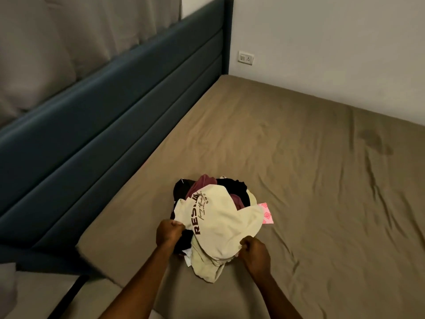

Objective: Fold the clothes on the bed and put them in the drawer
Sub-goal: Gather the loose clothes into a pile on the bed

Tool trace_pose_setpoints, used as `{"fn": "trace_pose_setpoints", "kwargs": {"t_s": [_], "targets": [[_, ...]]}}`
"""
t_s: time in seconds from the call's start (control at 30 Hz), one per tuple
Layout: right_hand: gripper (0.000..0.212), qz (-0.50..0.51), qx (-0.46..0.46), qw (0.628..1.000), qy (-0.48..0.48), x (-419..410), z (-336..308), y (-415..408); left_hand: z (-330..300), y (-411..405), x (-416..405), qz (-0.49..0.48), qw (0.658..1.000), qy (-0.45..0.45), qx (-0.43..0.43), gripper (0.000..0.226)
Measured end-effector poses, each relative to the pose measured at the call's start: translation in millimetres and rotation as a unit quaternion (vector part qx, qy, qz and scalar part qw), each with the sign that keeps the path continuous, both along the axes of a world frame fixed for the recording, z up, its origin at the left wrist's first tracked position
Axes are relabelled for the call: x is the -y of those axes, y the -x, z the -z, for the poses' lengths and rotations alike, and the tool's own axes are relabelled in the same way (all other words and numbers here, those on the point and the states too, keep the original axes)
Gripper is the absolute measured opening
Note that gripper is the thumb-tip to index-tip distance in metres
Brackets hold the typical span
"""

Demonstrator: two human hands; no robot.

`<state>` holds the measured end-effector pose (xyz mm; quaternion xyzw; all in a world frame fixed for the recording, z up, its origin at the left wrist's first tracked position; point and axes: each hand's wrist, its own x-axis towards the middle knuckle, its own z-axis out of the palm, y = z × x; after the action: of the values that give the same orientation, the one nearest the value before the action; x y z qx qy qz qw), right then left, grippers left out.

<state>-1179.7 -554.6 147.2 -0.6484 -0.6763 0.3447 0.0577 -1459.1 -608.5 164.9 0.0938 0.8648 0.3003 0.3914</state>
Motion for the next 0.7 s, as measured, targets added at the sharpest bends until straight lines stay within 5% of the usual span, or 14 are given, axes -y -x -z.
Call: {"fn": "trace_pose_setpoints", "kwargs": {"t_s": [0.2, 0.4, 0.53, 0.6, 0.7], "targets": [[0.036, 0.009, 0.025, 1.0, 0.01, -20.2, 24.2, 5.9, 33.2, -41.6, 5.1, -0.057, 0.986, 0.009, 0.158, 0.034], [0.07, 0.28, -0.025, 0.956, 0.078, -84.5, 72.9, 2.8, 50.2, -36.9, -21.6, -0.075, 0.949, 0.004, 0.305, 0.034], [0.017, 0.339, -0.213, 0.891, 0.214, -108.2, 66.9, 4.7, 60.2, -19.6, -32.8, -0.05, 0.944, 0.036, 0.324, 0.023], [0.015, 0.307, -0.192, 0.92, 0.148, -110.7, 50.0, 4.5, 56.7, -12.4, -35.0, -0.022, 0.942, 0.069, 0.326, 0.021], [0.045, 0.275, -0.114, 0.954, 0.033, -110.0, 29.5, 0.3, 40.5, 2.3, -35.6, 0.019, 0.939, 0.106, 0.326, 0.013]]}}
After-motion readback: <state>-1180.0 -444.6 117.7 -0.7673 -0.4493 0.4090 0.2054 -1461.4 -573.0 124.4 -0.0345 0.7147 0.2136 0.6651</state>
